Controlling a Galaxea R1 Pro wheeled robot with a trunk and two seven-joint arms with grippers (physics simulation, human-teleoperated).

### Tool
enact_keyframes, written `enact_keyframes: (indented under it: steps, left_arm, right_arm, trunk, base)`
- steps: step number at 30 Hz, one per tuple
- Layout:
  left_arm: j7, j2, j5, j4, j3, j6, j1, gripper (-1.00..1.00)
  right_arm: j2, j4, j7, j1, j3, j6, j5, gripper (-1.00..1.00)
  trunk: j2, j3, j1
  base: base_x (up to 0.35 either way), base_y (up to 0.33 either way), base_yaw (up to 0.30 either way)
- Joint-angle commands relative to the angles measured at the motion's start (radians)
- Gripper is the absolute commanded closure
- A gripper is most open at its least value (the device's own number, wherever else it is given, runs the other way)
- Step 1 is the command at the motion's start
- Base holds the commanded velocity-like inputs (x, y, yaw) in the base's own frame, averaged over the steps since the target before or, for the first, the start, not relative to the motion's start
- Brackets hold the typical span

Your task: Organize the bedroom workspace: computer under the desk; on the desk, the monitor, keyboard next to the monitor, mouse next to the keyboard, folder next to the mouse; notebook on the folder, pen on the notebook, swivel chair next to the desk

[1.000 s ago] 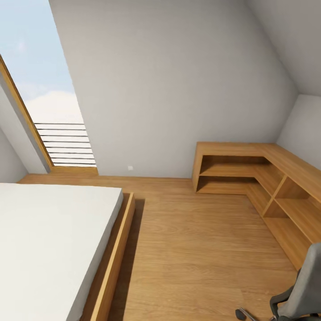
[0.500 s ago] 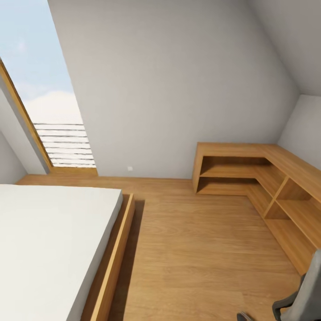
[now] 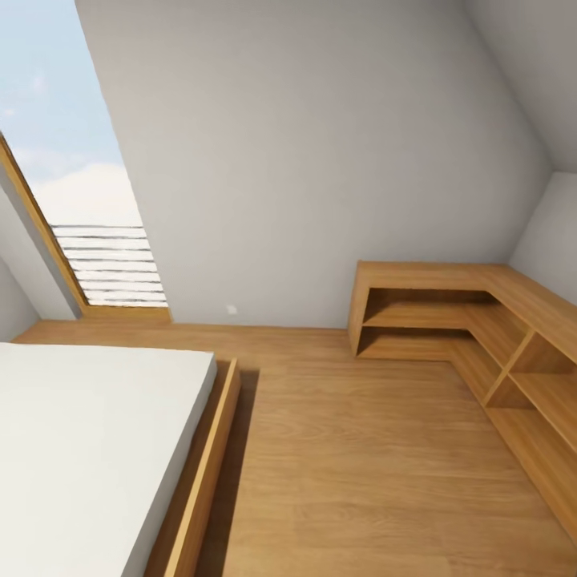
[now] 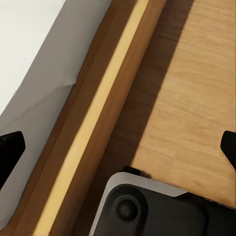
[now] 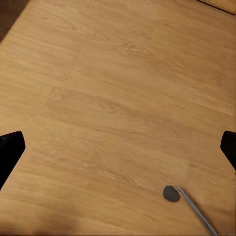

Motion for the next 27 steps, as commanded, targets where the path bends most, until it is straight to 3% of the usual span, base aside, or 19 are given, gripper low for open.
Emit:
enact_keyframes:
  steps: [1, 12, 27]
  left_arm:
    - [0.006, 0.000, 0.006, 0.000, -0.009, -0.003, -0.001, -1.00]
    - [0.006, 0.000, 0.006, 0.000, -0.009, -0.003, -0.001, -1.00]
    - [0.006, 0.000, 0.007, 0.000, -0.009, -0.003, -0.001, -1.00]
  right_arm:
    - [0.000, 0.002, -0.005, -0.001, 0.009, -0.002, -0.003, -1.00]
    - [-0.001, 0.002, 0.000, -0.001, 0.010, -0.002, -0.001, -1.00]
    - [-0.004, 0.002, 0.049, -0.001, 0.010, -0.003, 0.001, -1.00]
  trunk:
    - [-0.002, -0.002, 0.001]
    - [-0.002, -0.002, 0.001]
    - [-0.002, 0.006, 0.001]
  base:
    - [0.318, 0.000, 0.000]
    - [0.320, 0.000, -0.015]
    - [0.321, 0.000, -0.187]
